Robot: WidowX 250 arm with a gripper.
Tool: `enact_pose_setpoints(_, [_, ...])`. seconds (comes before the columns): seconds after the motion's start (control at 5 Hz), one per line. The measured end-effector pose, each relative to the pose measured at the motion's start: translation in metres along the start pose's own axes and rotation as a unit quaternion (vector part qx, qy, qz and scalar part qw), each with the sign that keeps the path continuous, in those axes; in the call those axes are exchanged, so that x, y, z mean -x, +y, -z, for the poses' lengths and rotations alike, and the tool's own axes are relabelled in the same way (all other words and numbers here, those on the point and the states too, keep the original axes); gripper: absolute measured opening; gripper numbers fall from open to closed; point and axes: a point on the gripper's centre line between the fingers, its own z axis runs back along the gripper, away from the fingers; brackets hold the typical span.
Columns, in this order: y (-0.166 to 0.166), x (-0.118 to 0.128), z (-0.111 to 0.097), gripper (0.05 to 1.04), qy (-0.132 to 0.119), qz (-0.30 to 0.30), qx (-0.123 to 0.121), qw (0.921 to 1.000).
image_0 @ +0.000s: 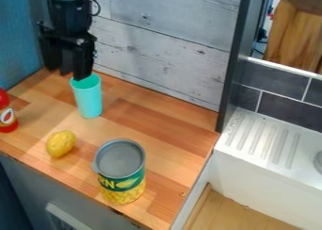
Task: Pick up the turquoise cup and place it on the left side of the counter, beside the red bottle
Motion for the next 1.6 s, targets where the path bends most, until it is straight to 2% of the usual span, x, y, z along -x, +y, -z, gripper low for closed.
enact_pose_setpoints(0.2, [-0.004,-0.016,0.011,1.001,-0.033,0.012,0.017,0.9992])
enact_pose_setpoints(0.4, [-0.006,-0.021,0.02,1.001,-0.026,0.019,0.025,0.9992])
enact_pose_setpoints(0.6, [-0.022,-0.027,0.027,1.001,-0.004,0.049,0.028,0.9984])
enact_pose_setpoints(0.8, [-0.026,-0.029,0.027,1.001,-0.004,0.058,0.027,0.998])
enact_pose_setpoints(1.0, [-0.026,-0.031,0.035,1.001,0.003,0.062,0.03,0.9976])
enact_pose_setpoints(1.2, [-0.022,-0.034,0.04,0.926,0.013,0.047,0.02,0.9986])
enact_pose_setpoints(1.6, [-0.019,-0.038,0.053,0.434,0.037,0.036,0.022,0.9984])
